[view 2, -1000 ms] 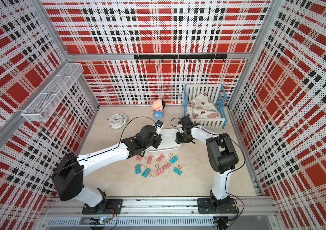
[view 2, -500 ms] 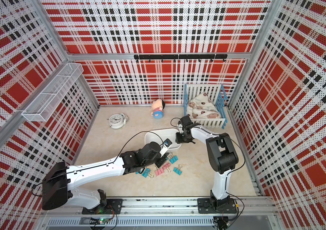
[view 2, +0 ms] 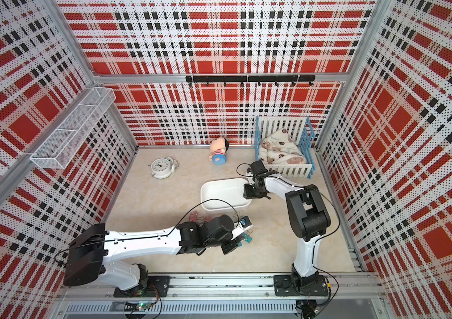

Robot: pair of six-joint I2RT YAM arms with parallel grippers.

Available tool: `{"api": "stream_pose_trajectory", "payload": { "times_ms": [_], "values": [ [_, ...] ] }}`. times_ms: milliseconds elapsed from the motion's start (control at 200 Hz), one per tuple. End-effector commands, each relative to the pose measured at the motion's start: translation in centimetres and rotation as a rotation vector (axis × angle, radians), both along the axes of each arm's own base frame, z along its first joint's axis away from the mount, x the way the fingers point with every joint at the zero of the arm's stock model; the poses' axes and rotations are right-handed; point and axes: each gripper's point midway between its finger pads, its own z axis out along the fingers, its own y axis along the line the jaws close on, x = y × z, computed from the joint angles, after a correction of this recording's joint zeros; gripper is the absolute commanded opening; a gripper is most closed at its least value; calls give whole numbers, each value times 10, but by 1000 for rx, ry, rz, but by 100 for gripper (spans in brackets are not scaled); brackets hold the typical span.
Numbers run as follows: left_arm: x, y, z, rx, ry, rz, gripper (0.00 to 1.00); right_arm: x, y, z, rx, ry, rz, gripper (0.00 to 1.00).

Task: Take out the binder clips from the storage box
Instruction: Place the binder clip at the center of the board.

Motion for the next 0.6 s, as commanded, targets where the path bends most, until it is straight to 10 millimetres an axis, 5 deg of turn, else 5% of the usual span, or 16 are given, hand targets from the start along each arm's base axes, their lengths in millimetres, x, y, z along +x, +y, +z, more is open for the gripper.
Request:
{"api": "stream_pose_trajectory", "payload": {
  "times_ms": [0, 596],
  "values": [
    [-12, 1, -19, 42, 42, -29, 20, 1, -4, 0, -12, -2, 2, 42],
    [-14, -6, -51, 64, 72, -26, 21, 1, -5, -1, -19, -4, -3, 41]
  ]
}}
